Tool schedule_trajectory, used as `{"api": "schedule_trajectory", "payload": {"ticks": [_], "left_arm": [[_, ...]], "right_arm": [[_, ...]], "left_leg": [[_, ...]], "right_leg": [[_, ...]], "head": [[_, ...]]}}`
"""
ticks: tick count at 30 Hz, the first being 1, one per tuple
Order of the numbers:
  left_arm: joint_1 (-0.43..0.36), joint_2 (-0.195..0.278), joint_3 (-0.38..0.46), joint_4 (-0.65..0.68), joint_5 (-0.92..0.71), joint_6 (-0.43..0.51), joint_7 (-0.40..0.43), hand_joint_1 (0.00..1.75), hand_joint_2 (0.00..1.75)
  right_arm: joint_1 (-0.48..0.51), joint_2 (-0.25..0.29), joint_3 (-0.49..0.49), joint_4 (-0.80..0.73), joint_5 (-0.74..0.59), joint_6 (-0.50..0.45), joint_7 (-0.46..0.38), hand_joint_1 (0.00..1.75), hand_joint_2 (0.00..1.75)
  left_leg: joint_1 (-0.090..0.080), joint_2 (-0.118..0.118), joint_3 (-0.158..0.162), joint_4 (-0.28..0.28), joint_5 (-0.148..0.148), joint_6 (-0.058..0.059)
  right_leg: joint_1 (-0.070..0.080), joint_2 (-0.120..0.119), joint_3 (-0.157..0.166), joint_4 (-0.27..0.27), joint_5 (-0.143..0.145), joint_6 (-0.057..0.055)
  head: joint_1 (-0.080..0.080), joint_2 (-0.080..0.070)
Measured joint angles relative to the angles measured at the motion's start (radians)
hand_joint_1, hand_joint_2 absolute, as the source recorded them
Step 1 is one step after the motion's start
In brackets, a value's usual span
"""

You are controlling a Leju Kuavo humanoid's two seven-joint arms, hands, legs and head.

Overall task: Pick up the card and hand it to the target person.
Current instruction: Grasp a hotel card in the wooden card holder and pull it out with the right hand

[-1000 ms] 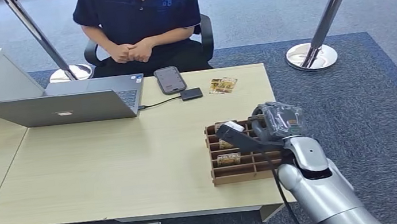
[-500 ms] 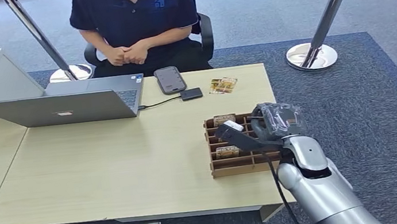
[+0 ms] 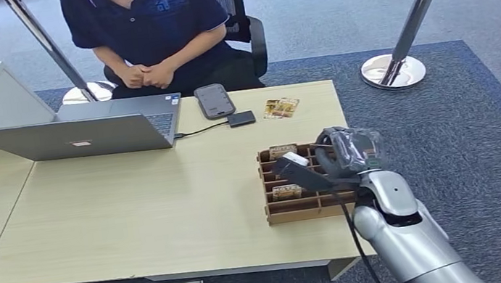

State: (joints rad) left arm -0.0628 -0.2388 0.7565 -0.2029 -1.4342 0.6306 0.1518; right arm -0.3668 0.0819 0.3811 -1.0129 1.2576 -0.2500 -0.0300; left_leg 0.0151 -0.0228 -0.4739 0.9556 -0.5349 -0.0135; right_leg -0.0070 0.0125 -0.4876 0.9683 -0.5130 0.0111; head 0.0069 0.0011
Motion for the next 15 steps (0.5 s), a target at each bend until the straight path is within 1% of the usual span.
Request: {"api": "schedule_trajectory", "payload": {"ticks": [4,9,15], "left_arm": [[0.000,0.000,0.000,0.000,0.006,0.002,0.000,0.00,0.00],[0.000,0.000,0.000,0.000,0.014,0.003,0.000,0.00,0.00],[0.000,0.000,0.000,0.000,0.014,0.003,0.000,0.00,0.00]], "right_arm": [[0.008,-0.010,0.015,-0.053,-0.003,0.010,-0.009,1.43,1.75],[0.011,-0.026,0.053,-0.151,-0.008,0.053,-0.024,1.43,1.75],[0.009,-0.040,0.091,-0.232,-0.031,0.094,-0.045,1.40,1.75]], "left_leg": [[0.000,0.000,0.000,0.000,0.000,0.000],[0.000,0.000,0.000,0.000,0.000,0.000],[0.000,0.000,0.000,0.000,0.000,0.000]], "right_leg": [[0.000,0.000,0.000,0.000,0.000,0.000],[0.000,0.000,0.000,0.000,0.000,0.000],[0.000,0.000,0.000,0.000,0.000,0.000]], "head": [[0.000,0.000],[0.000,0.000],[0.000,0.000]]}}
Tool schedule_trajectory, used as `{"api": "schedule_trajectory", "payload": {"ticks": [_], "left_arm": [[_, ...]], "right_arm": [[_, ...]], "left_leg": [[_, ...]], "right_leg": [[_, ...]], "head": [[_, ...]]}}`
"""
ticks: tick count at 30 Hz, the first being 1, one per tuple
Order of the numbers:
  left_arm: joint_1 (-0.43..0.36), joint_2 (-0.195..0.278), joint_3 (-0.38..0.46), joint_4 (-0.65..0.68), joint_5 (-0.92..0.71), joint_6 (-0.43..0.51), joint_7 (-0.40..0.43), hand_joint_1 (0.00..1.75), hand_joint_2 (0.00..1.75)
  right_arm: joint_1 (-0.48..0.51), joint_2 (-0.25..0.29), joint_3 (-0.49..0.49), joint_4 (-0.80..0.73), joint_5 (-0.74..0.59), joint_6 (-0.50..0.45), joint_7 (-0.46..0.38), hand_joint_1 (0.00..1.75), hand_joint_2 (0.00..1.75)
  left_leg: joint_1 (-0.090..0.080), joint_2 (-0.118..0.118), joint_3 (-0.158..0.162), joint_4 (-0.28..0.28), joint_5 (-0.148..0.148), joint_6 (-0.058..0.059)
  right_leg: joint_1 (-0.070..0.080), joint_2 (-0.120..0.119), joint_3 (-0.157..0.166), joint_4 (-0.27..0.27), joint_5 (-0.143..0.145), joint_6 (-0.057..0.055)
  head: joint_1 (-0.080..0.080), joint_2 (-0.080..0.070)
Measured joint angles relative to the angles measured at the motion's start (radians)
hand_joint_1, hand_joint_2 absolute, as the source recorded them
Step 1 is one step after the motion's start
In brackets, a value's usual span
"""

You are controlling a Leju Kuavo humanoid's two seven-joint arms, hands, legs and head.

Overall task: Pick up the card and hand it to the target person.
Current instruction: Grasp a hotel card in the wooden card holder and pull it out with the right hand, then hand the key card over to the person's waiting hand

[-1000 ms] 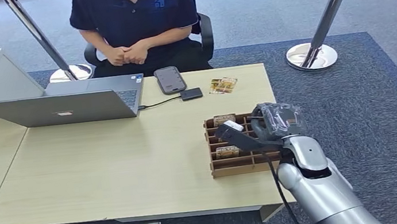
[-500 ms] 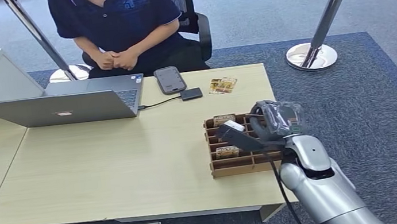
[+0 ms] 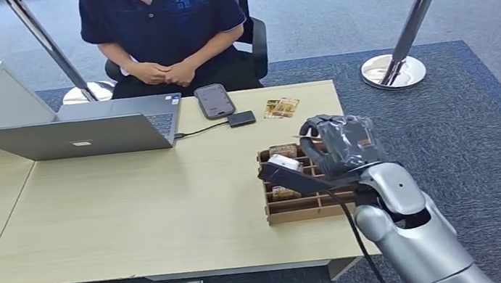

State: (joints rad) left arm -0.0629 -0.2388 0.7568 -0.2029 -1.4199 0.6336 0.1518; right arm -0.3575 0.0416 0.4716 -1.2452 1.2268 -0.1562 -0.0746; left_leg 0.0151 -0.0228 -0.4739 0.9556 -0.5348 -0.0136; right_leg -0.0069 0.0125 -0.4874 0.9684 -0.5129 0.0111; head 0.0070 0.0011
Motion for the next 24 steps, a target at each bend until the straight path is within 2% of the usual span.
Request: {"api": "schedule_trajectory", "payload": {"ticks": [6,11,19,24], "left_arm": [[-0.001,0.000,0.000,0.000,-0.005,0.000,0.000,0.00,0.00],[-0.002,-0.001,0.000,0.000,-0.014,0.000,0.000,0.00,0.00],[-0.005,-0.001,-0.001,0.000,-0.042,-0.004,-0.008,0.00,0.00],[-0.006,-0.001,-0.003,0.000,-0.058,-0.011,-0.010,0.00,0.00]], "right_arm": [[-0.045,0.000,0.032,-0.019,-0.025,0.034,-0.010,1.36,1.75],[-0.120,0.028,0.045,0.038,-0.034,0.037,0.011,1.37,1.75],[-0.312,0.108,0.045,0.303,-0.012,-0.034,0.103,1.41,1.75],[-0.396,0.139,0.042,0.455,0.017,-0.084,0.133,1.39,1.75]], "left_leg": [[0.000,0.000,0.000,0.000,0.000,0.000],[0.000,0.000,0.000,0.000,0.001,-0.001],[0.000,0.000,0.001,0.000,0.001,-0.002],[0.000,0.000,0.000,0.000,0.001,-0.002]], "right_leg": [[0.000,0.000,0.000,0.000,0.000,0.000],[0.000,0.000,0.000,0.001,0.000,0.000],[0.000,0.000,0.000,0.002,0.000,0.000],[0.000,0.000,0.000,0.003,0.000,0.000]], "head": [[0.000,0.000],[0.000,0.000],[0.000,0.000],[0.000,0.000]]}}
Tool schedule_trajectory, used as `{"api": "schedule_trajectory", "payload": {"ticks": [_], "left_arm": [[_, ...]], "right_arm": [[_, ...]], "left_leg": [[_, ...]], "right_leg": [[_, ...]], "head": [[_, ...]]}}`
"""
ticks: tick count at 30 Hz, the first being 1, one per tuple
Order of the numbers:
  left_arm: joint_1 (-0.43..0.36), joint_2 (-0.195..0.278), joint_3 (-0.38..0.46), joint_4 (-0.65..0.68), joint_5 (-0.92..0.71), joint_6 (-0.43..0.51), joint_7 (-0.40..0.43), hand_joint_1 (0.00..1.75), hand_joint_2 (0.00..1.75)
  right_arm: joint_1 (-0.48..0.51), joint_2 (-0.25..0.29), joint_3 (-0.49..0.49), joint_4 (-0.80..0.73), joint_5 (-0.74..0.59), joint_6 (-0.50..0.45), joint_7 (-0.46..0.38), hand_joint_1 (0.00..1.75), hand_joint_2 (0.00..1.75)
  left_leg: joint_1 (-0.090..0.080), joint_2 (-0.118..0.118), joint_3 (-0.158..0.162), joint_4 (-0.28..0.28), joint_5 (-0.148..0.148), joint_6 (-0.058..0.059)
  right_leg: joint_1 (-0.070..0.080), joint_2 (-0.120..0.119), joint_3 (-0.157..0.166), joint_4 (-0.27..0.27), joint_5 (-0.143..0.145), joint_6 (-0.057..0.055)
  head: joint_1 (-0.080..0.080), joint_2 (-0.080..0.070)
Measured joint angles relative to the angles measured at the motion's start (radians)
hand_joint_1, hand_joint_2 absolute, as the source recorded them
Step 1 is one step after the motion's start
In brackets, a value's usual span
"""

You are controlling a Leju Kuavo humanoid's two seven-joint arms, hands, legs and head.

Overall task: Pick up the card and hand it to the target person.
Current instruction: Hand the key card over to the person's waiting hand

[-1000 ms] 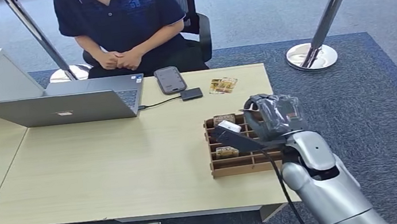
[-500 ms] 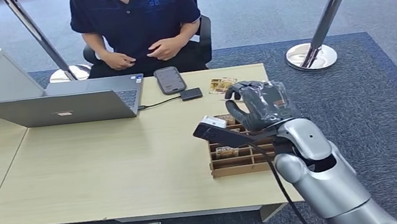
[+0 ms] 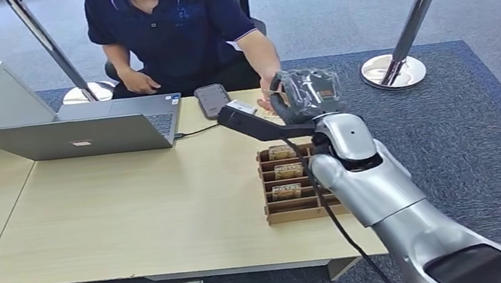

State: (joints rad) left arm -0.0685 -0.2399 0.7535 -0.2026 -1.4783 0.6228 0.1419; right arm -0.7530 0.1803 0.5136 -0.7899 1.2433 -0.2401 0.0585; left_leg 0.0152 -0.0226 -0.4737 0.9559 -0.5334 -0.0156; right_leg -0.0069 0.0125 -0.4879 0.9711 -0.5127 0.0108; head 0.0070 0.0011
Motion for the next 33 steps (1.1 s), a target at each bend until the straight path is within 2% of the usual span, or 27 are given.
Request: {"api": "schedule_trajectory", "payload": {"ticks": [8,20,21,24,25,27,31,33], "left_arm": [[-0.001,0.000,-0.001,0.000,0.000,-0.002,-0.005,0.00,0.00],[-0.001,0.000,-0.001,0.002,-0.001,-0.003,-0.005,0.00,0.00],[-0.001,0.000,-0.001,0.002,-0.002,-0.003,-0.005,0.00,0.00],[-0.001,0.000,-0.001,0.002,-0.002,-0.003,-0.005,0.00,0.00],[-0.001,0.000,-0.001,0.002,-0.002,-0.003,-0.005,0.00,0.00],[-0.001,0.000,-0.001,0.002,-0.002,-0.003,-0.005,0.00,0.00],[-0.001,0.000,-0.001,0.002,-0.001,-0.003,-0.005,0.00,0.00],[-0.001,0.000,-0.001,0.002,-0.001,-0.003,-0.004,0.00,0.00]], "right_arm": [[-0.101,0.057,0.000,0.203,0.032,-0.013,0.015,1.36,1.75],[-0.121,0.084,0.000,0.311,0.033,-0.022,0.015,1.32,1.75],[-0.121,0.085,0.000,0.316,0.034,-0.022,0.015,1.13,1.75],[-0.121,0.087,0.000,0.330,0.037,-0.022,0.015,0.15,1.75],[-0.121,0.087,0.000,0.335,0.038,-0.022,0.015,0.00,1.75],[-0.121,0.089,0.000,0.342,0.040,-0.025,0.014,0.00,1.75],[-0.121,0.092,0.000,0.355,0.043,-0.036,0.014,0.00,0.00],[-0.121,0.093,0.000,0.358,0.045,-0.048,0.014,0.00,0.00]], "left_leg": [[0.000,0.000,0.000,0.000,0.000,0.000],[0.000,0.000,0.000,0.000,0.000,0.000],[0.000,0.000,0.000,0.000,0.000,0.000],[0.000,0.000,0.000,0.000,0.000,0.000],[0.000,0.000,0.000,0.000,0.000,0.000],[0.000,0.000,0.000,0.000,0.000,0.000],[0.000,0.000,0.000,0.000,0.000,0.000],[0.000,0.000,0.000,0.000,0.000,0.000]], "right_leg": [[0.000,0.000,0.000,0.000,0.000,0.000],[0.000,0.000,0.000,0.000,0.000,0.000],[0.000,0.000,0.000,0.000,0.000,0.000],[0.000,0.000,0.000,0.000,0.000,0.000],[0.000,0.000,0.000,0.000,0.000,0.000],[0.000,0.000,0.000,0.000,0.000,0.000],[0.000,0.000,0.000,0.000,0.000,0.000],[0.000,0.000,0.000,0.000,0.000,0.000]], "head": [[0.000,0.000],[0.000,0.000],[0.000,0.000],[0.000,0.000],[0.000,0.000],[0.000,0.000],[0.000,0.000],[0.000,0.000]]}}
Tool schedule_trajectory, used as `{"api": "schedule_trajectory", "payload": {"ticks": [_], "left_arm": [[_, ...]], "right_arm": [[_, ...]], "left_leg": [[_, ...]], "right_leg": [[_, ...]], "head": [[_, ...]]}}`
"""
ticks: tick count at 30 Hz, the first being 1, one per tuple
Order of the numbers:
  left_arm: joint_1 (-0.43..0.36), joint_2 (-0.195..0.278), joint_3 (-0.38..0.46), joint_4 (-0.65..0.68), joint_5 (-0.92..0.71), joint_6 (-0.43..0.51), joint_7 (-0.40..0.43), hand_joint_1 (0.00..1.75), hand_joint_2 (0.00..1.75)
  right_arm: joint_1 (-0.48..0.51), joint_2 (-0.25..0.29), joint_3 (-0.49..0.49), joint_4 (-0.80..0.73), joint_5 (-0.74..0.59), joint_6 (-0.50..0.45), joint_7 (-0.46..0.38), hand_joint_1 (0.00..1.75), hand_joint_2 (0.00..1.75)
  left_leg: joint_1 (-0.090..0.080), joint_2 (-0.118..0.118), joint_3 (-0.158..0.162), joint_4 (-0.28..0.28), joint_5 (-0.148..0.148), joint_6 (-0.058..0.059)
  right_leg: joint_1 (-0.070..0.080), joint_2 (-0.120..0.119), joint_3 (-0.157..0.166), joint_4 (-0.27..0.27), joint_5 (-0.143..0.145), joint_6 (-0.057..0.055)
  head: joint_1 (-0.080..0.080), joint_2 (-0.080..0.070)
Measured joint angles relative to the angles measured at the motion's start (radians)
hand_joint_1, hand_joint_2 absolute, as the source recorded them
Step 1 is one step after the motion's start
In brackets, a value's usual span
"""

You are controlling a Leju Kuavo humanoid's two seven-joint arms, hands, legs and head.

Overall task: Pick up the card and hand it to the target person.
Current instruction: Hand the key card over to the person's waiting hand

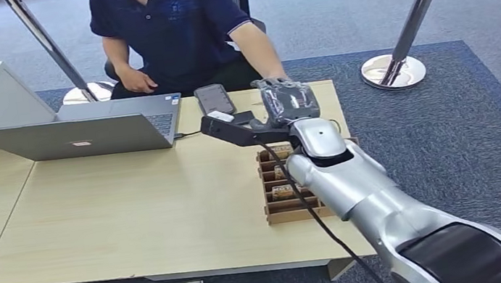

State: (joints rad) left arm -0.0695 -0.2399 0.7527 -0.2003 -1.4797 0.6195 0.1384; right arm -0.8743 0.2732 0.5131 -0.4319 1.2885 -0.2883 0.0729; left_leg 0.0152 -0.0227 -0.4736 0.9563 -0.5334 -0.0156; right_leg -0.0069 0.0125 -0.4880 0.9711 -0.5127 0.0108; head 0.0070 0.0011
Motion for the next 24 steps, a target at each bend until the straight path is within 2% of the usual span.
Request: {"api": "schedule_trajectory", "payload": {"ticks": [8,15,19,24], "left_arm": [[0.000,0.000,0.000,0.000,0.004,0.000,0.001,0.00,0.00],[0.001,0.000,0.001,0.000,0.030,0.002,0.013,0.00,0.00],[0.002,-0.002,0.004,0.000,0.045,0.006,0.017,0.00,0.00],[0.005,-0.006,0.010,0.000,0.061,0.014,0.015,0.00,0.00]], "right_arm": [[0.000,0.001,0.000,0.000,0.012,-0.067,-0.008,0.00,0.00],[0.035,-0.014,-0.001,-0.049,0.046,-0.213,-0.009,0.00,0.00],[0.124,-0.056,-0.023,-0.157,0.077,-0.279,0.018,0.00,0.00],[0.325,-0.129,-0.130,-0.405,0.111,-0.371,0.023,0.00,0.00]], "left_leg": [[0.000,0.000,0.000,0.000,0.000,0.000],[0.000,0.000,0.000,0.000,0.000,0.000],[0.000,-0.001,0.000,0.000,0.000,0.000],[0.000,-0.002,0.000,0.001,-0.001,0.001]], "right_leg": [[0.000,0.000,0.000,0.000,0.000,0.000],[0.000,0.000,0.000,0.000,0.000,0.000],[0.000,0.000,0.000,-0.001,0.000,0.000],[0.000,0.000,0.001,-0.003,0.000,0.000]], "head": [[0.000,0.000],[0.000,0.000],[0.000,0.000],[0.000,0.000]]}}
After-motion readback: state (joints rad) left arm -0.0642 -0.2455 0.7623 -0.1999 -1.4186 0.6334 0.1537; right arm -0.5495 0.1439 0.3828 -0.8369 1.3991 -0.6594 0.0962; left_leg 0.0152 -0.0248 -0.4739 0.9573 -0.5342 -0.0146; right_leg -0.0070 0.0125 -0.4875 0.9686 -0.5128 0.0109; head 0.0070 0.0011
